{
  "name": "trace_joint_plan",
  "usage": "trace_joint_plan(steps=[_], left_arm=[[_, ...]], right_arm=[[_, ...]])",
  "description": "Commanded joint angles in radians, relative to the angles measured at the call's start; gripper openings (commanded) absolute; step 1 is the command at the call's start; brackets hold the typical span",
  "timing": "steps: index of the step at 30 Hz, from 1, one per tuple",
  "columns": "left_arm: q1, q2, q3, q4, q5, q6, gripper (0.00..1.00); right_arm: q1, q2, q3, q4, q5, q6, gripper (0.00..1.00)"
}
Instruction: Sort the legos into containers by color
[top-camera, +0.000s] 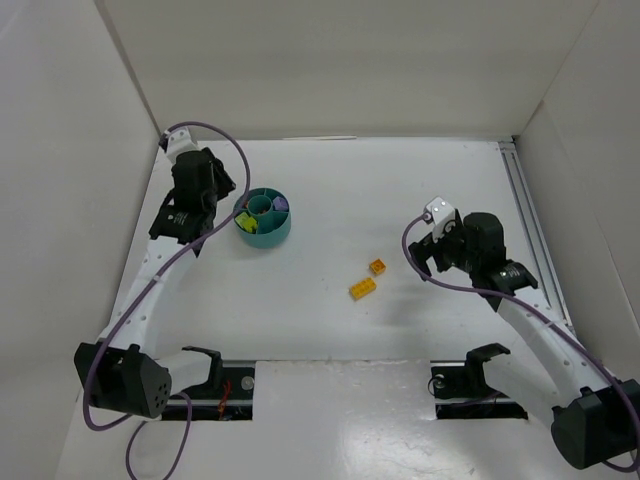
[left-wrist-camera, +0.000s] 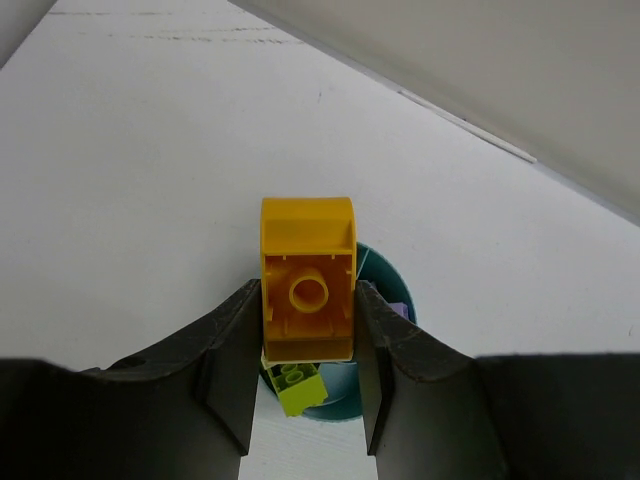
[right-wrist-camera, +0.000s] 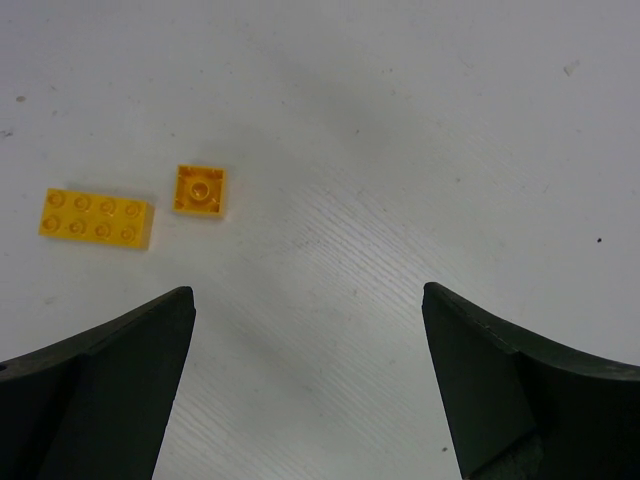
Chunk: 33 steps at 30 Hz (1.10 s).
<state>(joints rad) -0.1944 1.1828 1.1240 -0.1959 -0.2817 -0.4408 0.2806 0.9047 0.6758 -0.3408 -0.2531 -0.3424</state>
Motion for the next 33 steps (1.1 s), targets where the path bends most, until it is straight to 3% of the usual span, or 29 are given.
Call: trace_joint_plan(steps=[1,4,8,12,17,24,33], left_arm=[[0.012,0.008,0.04,-0.091,-0.073,-0.064,0.03],[0.012,0.008,0.011,-0.123,-0.06,-0.119,0.03],[0.012,-0.002,-0.003,-0.164,-0.05,-0.182,0.03],[0.012,0.017,0.008,-0.263,-0.059,-0.263,0.03],[0.05,0.028,-0.026,-0.326,-0.073,-0.302,0.0],[0.073,-0.031,-0.016,-0.356,-0.092,-0.312,0.0],[0.073,-0.08,-0.004,-0.433,-0.194,-0.358,0.0]], right_arm=[[-0.008,-0.009,0.022,0.068,-0.052,-0.001,1.0],[0.015,0.029,0.06,0.089,-0.052,-0.001,1.0],[0.15,0.14,0.142,0.137,0.024,0.008,1.0],[0.319,0.321,0.275,0.17,0.081,0.008,1.0],[0.44,0.632,0.557,0.171,0.069,-0.027,0.98],[0.517,0.93,0.896,0.134,-0.024,-0.046,0.97],[0.536,1.053,1.012,0.134,-0.078,-0.046,0.95]])
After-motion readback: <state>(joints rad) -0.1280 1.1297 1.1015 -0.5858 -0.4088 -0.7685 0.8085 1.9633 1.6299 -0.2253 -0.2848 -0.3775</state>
